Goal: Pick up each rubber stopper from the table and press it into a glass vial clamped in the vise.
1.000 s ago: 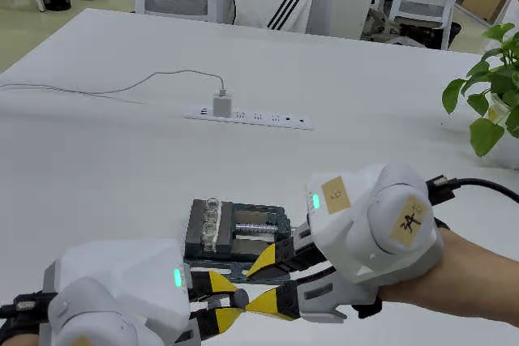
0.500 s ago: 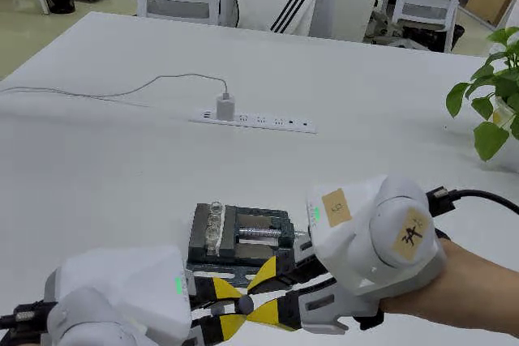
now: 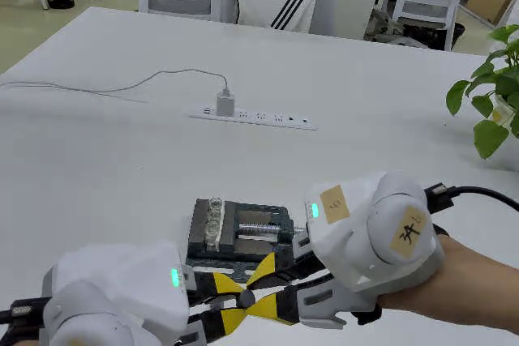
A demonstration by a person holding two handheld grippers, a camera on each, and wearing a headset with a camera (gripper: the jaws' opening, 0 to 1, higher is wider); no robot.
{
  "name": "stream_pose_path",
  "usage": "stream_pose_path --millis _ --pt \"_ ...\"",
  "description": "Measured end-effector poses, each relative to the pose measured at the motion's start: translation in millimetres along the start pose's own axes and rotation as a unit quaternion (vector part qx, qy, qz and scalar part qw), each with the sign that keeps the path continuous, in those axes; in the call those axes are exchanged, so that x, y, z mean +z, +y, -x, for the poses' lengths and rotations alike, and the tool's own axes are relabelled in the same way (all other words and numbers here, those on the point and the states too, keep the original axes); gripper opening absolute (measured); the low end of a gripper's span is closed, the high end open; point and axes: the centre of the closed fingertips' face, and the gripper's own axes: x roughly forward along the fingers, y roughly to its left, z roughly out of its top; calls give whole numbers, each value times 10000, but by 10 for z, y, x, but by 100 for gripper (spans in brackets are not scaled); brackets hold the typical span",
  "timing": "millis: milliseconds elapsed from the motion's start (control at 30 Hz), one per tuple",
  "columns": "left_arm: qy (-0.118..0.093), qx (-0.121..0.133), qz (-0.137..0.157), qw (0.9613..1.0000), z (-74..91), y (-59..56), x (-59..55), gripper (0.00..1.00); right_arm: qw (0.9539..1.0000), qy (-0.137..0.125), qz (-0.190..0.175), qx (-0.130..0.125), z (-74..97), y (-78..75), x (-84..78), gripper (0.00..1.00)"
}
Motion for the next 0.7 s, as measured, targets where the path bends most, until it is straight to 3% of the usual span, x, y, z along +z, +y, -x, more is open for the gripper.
stream_pose_path --millis 367,700 --pt "54 -16 -128 9999 6 -7 -15 4 9999 -11 -122 48 -13 4 4 7" --pt "-64 73 282 9996 19 0 -56 6 9997 56 -159 165 -57 -3 -12 7"
